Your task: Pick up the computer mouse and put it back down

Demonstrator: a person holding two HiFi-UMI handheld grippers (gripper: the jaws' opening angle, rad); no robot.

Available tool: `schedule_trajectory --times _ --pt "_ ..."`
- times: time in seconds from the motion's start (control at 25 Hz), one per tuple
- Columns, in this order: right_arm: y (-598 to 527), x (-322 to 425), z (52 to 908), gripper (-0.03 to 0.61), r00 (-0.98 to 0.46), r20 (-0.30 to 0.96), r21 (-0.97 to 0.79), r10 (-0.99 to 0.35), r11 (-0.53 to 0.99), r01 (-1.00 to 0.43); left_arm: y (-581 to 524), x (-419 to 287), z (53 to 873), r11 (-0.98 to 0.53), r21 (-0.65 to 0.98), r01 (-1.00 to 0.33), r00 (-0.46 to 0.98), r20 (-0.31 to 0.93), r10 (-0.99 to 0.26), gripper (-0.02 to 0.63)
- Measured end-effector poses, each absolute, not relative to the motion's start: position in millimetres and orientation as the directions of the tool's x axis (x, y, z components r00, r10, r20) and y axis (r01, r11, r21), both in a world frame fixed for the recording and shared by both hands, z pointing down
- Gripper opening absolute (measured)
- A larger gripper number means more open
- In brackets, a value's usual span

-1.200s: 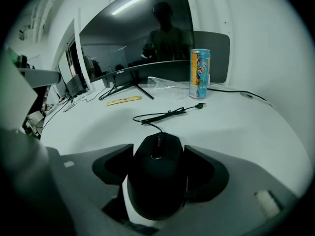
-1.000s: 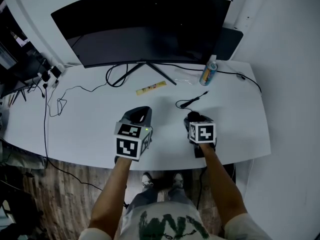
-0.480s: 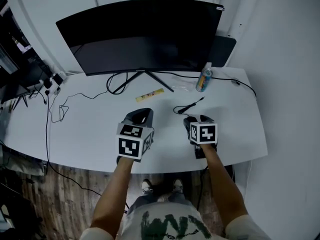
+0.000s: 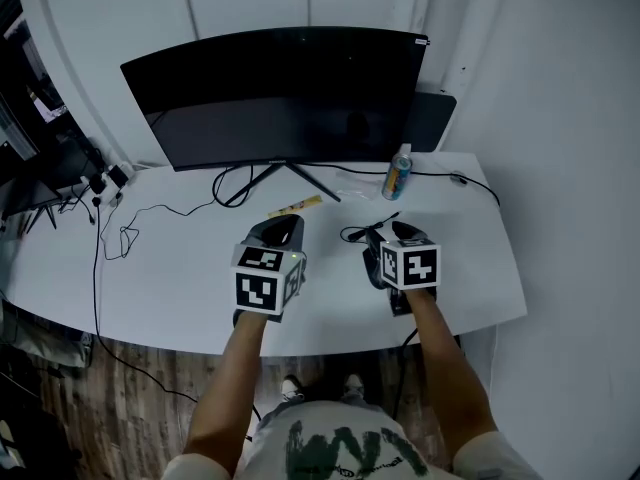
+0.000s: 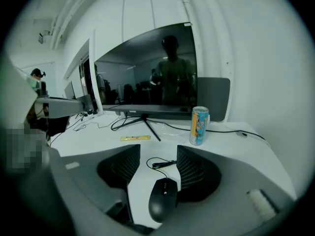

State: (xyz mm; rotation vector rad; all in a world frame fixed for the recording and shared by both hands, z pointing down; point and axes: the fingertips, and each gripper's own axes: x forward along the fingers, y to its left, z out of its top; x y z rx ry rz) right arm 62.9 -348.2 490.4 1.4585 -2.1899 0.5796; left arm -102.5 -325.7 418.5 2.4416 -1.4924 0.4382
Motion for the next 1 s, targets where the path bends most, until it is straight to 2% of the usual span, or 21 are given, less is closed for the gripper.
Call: schedule_trajectory --times 0.2,0.48,0.64,0.8,1.0 --pt "-350 54 439 0.193 -0.382 0.484 -0.083 -0.787 0.394 -0.915 -329 -103 403 -0.444 0.045 -0.895 0.429 0.356 -0.830 0.004" --pt "-345 42 386 0.095 -0.413 0.385 -0.036 -0.825 0.433 -0.901 -332 -103 387 -0.444 0.031 -0.895 0.429 0.332 -0.840 0.003" --pt "-345 40 368 0.070 -0.429 0.345 -0.028 -0.835 0.448 -0.894 -333 -102 381 -0.446 0.022 -0.895 0.428 0.326 -0.843 0.003" --pt "-342 37 357 0.000 -0.445 0.303 -0.025 -0.843 0.460 -0.888 -334 -101 377 -0.449 0.013 -0.893 0.429 0.319 -0.845 0.003" --pt "-340 32 351 -0.002 -0.467 0.273 -0.025 -0.841 0.479 -0.878 -333 -104 376 -0.445 0.010 -0.896 0.424 0.323 -0.846 0.003"
